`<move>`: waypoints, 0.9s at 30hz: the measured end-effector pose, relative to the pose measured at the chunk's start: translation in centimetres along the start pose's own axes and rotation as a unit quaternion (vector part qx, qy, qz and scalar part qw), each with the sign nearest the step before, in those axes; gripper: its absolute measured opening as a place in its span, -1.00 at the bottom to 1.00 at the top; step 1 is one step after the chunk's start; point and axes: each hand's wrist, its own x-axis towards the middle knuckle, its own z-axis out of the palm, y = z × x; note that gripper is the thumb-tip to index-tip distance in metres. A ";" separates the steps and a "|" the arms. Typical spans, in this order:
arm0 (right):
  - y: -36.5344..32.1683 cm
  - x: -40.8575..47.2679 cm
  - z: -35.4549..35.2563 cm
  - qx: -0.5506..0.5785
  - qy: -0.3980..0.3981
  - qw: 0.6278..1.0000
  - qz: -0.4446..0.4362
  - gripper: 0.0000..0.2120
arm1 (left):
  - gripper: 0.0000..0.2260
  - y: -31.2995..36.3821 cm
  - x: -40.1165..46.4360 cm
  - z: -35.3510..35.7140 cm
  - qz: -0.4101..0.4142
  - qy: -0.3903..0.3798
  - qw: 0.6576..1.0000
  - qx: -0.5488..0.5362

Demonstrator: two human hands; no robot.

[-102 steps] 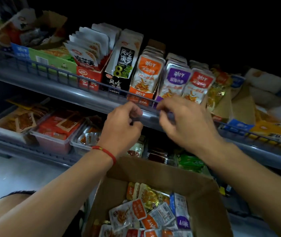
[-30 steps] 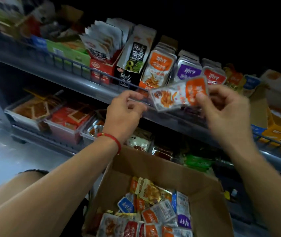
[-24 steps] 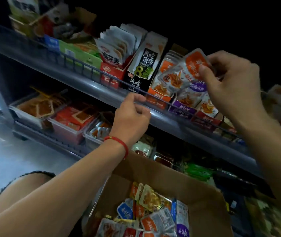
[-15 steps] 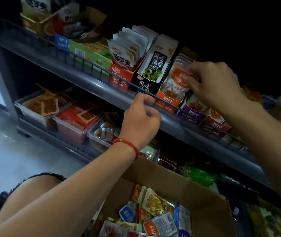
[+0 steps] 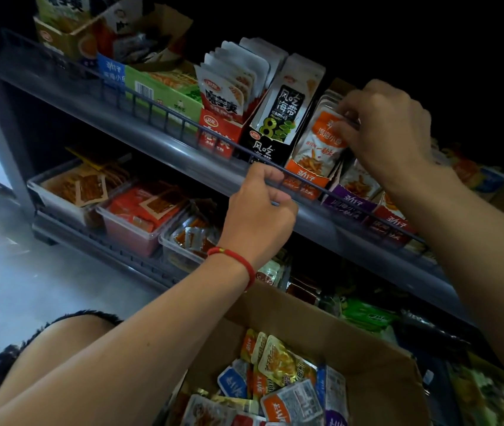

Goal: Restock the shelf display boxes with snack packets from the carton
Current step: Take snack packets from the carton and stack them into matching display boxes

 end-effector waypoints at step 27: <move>1.3 -25.4 -2.2 0.151 -0.259 0.953 0.035 -0.74 | -0.84 -8.9 -7.2 7.7 -0.086 -0.405 0.848 0.330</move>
